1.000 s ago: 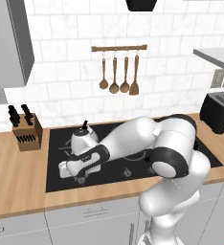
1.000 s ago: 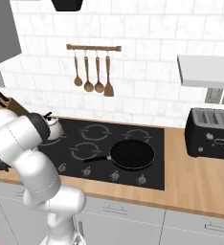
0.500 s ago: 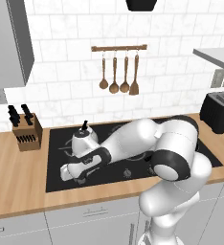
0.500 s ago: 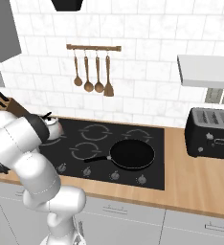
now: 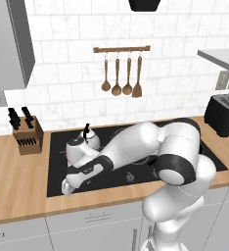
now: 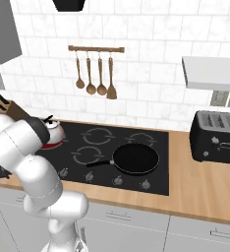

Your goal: Pick the kettle from the counter and place it on a stove burner. Then turn the burner on.

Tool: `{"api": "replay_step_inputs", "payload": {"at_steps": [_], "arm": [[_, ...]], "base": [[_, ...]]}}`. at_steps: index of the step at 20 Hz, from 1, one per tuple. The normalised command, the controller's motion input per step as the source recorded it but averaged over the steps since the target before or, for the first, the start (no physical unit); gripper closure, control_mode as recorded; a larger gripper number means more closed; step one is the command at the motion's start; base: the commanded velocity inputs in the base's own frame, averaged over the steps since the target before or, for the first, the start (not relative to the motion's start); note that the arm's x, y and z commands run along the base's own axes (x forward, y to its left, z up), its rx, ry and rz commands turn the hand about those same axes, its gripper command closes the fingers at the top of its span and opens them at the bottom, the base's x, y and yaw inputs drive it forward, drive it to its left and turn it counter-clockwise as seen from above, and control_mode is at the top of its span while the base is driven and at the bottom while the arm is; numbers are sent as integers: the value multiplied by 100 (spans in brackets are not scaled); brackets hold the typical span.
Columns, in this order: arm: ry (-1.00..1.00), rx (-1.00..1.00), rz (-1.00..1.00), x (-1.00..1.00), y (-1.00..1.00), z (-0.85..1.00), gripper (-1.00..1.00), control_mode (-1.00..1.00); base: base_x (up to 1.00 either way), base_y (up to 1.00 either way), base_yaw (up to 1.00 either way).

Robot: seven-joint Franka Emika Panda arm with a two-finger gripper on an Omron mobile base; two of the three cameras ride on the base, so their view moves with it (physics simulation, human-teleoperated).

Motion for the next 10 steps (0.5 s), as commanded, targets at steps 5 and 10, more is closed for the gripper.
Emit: {"api": "replay_step_inputs", "payload": {"at_steps": [5,10], "arm": [[-19,-10,52,-42,4,10,100,-100],[-12,-3,11,-19,2,6,100,-100]], "base": [[0,0,0],[0,0,0]]}}
